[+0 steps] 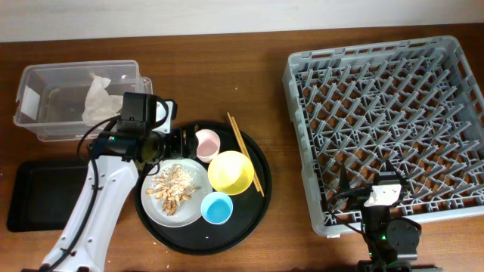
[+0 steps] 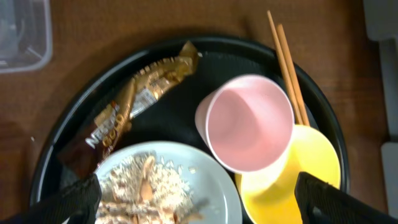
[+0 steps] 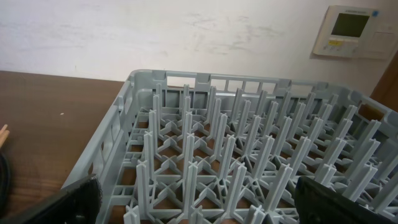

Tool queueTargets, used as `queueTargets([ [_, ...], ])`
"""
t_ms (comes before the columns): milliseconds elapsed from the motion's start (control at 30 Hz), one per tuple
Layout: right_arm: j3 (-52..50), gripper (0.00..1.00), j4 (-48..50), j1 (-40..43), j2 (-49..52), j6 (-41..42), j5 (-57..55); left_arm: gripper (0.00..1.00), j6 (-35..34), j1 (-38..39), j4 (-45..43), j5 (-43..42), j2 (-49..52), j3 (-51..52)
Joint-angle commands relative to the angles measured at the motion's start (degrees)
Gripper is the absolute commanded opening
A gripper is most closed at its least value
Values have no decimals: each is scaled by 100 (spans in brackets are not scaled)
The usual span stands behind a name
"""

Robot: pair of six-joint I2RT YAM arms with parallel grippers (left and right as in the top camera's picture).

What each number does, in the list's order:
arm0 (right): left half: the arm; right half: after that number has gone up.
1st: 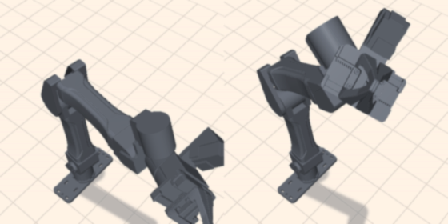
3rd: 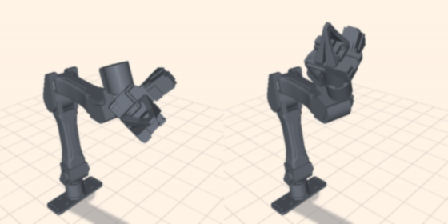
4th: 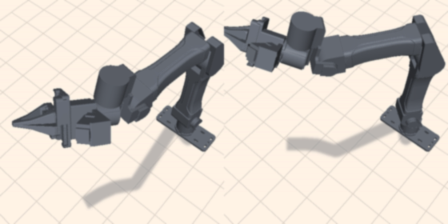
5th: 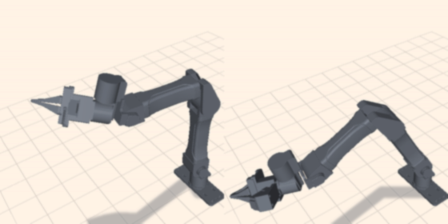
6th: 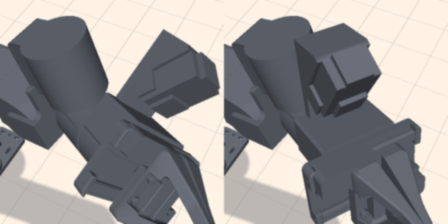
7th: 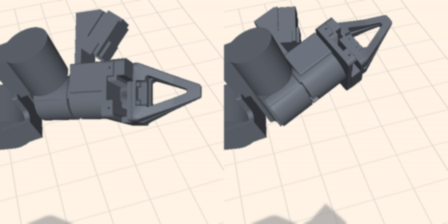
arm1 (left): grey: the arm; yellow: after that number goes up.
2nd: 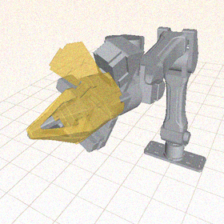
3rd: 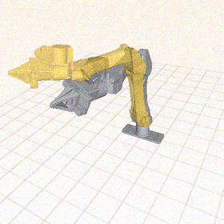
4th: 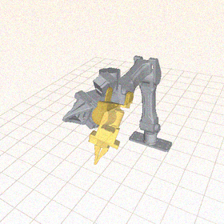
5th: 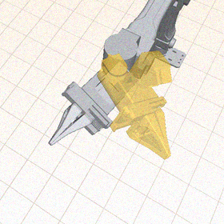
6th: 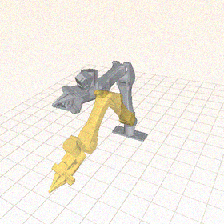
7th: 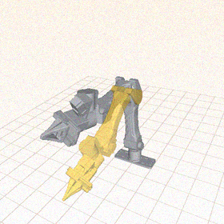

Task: Sort waste into correct bins and load items into the dishwasher rack
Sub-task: 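Lower the left gripper onto the gold Nescafe wrapper and grasp it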

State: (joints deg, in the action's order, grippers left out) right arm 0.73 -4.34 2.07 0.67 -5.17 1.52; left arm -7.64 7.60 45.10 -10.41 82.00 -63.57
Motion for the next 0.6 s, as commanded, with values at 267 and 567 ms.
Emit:
queueTargets([
  [267,-42,99,-17,26,-46,-39,-28,98,-219,7,-420,852,505,57],
  [567,-42,99,-17,26,-46,-42,-28,90,-632,-136,-758,485,507,57],
])
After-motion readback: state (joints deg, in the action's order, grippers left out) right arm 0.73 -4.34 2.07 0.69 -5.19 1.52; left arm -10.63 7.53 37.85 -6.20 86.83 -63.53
